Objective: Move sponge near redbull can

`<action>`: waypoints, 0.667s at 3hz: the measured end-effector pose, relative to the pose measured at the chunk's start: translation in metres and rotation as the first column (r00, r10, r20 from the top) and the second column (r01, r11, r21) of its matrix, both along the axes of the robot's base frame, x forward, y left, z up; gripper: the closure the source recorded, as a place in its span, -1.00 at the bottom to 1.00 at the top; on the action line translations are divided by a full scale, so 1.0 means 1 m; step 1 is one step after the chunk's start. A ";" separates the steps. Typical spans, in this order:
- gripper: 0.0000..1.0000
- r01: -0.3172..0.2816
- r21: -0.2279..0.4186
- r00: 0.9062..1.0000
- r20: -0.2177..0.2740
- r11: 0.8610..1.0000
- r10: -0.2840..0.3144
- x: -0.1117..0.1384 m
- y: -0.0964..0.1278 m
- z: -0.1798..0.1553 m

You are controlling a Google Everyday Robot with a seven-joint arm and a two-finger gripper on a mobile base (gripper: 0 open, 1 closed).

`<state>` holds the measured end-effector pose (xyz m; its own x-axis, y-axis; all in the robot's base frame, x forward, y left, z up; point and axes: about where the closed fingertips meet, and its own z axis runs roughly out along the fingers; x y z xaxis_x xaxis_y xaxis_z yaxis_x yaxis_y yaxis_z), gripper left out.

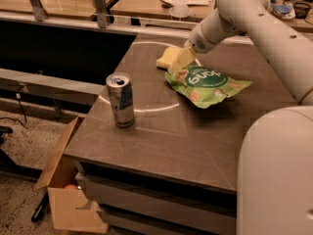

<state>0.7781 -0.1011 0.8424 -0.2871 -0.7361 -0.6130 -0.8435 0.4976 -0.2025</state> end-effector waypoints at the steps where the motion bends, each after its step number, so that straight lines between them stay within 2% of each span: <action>1: 0.14 0.000 0.000 1.000 0.000 1.000 0.000 0.000 0.000 0.002; 2: 0.77 -0.033 -0.028 0.998 -0.058 0.999 0.031 -0.003 0.015 -0.006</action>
Offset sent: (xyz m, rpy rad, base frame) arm -0.0056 0.0325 -0.0118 -0.0754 0.1432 0.0744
